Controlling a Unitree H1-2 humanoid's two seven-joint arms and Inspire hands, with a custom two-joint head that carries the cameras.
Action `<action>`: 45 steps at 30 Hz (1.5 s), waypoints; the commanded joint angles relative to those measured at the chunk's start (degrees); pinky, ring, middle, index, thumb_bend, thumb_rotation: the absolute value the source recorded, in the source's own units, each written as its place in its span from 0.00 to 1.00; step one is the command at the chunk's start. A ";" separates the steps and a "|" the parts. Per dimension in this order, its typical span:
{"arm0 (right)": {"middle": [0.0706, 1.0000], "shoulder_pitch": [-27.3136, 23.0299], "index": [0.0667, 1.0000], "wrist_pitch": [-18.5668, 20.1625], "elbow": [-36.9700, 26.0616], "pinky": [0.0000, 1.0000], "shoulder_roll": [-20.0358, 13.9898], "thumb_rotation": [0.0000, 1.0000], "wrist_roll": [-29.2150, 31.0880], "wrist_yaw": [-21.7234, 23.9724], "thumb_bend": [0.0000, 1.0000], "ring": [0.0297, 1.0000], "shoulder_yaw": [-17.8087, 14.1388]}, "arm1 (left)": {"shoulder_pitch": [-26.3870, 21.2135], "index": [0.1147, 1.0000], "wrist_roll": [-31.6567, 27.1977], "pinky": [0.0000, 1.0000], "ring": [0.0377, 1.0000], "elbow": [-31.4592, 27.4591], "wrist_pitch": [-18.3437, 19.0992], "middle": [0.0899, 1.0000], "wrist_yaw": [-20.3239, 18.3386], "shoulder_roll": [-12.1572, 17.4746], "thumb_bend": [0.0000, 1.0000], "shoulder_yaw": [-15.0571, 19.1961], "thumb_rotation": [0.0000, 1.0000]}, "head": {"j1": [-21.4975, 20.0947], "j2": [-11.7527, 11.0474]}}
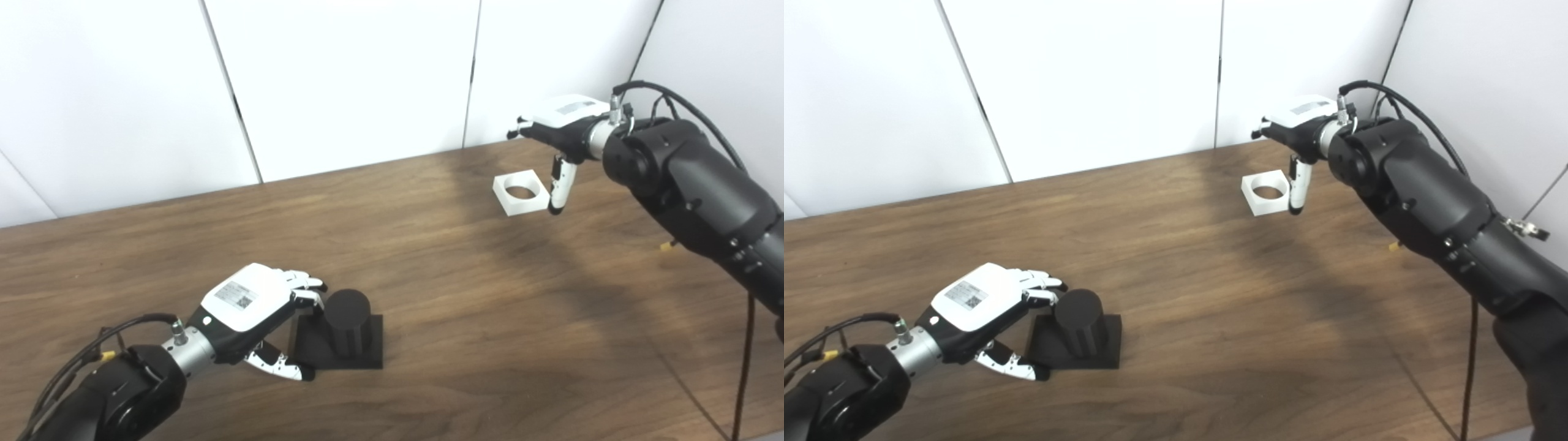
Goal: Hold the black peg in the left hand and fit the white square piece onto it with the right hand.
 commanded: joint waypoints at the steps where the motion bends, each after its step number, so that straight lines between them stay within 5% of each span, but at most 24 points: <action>1: 0.99 -3.98 0.93 -1.59 1.13 0.94 -0.73 0.15 -3.07 0.09 0.91 0.99 0.02 | 4.21 0.43 3.45 0.76 0.86 2.85 -2.40 0.84 -4.11 2.76 0.52 -2.72 0.06 | -0.06 0.02; 14: 0.98 -6.41 0.95 -4.32 12.74 0.93 3.23 0.17 -8.10 -3.51 0.92 0.97 0.49 | 4.38 0.43 3.15 0.76 0.86 2.49 -2.42 0.84 -4.34 2.63 0.52 -2.21 0.06 | 0.27 0.06; 45: 0.90 -6.09 0.84 -6.74 21.98 0.77 9.44 0.15 -3.76 -9.95 0.86 0.89 0.66 | 5.66 0.43 2.79 0.76 0.86 -0.65 -0.24 0.84 -7.17 2.18 0.52 -1.08 0.06 | 2.24 1.31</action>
